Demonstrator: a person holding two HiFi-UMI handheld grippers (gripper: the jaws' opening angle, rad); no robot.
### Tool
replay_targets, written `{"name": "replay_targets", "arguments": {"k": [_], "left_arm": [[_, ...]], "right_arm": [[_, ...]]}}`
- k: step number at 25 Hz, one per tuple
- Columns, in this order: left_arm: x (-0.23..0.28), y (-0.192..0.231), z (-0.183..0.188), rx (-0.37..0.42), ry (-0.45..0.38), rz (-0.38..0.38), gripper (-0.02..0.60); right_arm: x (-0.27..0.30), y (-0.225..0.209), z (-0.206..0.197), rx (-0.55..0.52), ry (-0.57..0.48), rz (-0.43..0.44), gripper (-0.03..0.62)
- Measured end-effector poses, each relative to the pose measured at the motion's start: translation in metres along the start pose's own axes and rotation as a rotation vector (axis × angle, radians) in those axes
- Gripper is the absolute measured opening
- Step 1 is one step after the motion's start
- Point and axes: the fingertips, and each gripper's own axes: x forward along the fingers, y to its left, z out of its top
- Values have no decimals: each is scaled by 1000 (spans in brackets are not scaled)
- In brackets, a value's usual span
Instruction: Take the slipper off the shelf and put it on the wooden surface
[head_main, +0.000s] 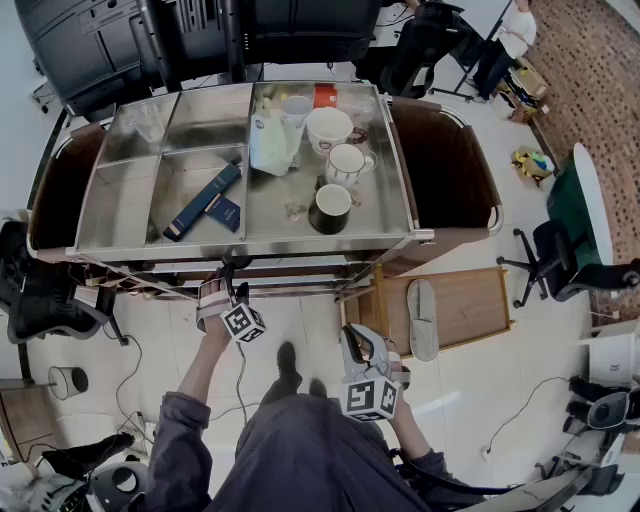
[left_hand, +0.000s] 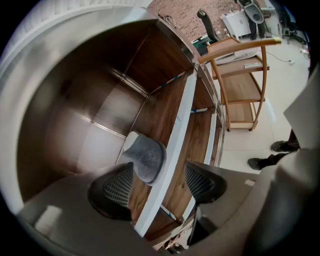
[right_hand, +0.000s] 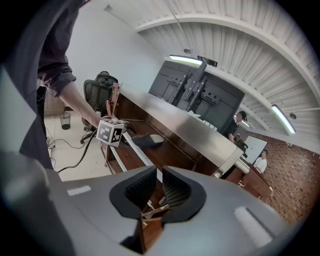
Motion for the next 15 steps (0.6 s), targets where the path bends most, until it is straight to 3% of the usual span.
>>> {"name": "replay_targets", "arguments": {"k": [4,9,15], "left_arm": [[45,16,-20,68,45,11,341],[56,10,-24,152,44,-4,164],[20,20,-10,145,-42,96,87]], "right_arm": [[17,-3,-6,6,22,-27,35],[17,-7,-4,37,53,-60,32],[0,-2,-16,63,75,-74,29]]}}
